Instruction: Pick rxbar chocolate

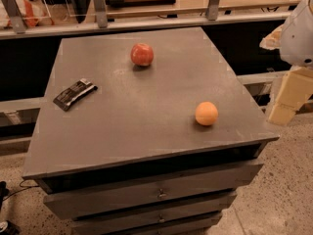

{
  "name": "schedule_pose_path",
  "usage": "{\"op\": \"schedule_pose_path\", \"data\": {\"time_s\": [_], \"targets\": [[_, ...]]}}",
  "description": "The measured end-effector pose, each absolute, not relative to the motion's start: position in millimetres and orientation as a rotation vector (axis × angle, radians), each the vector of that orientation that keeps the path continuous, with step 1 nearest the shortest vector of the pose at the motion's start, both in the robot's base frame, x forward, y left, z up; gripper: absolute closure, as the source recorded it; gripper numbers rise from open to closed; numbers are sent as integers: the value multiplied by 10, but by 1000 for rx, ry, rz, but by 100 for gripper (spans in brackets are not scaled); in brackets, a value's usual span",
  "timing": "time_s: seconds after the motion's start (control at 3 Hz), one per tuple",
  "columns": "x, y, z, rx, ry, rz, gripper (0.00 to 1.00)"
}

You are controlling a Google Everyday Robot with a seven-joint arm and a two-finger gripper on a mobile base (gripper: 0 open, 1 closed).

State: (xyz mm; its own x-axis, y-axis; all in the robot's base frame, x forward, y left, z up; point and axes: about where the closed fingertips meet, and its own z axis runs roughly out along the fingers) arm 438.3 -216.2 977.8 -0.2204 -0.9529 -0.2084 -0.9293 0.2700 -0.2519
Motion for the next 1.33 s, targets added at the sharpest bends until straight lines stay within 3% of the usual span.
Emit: {"op": "schedule_pose_path", "data": {"time_s": [0.67,1.33], "targets": [[4416,-2104,9810,-1718,2189,-95,0],[4881,-1351,9867,-1895,1865,45,0]]}}
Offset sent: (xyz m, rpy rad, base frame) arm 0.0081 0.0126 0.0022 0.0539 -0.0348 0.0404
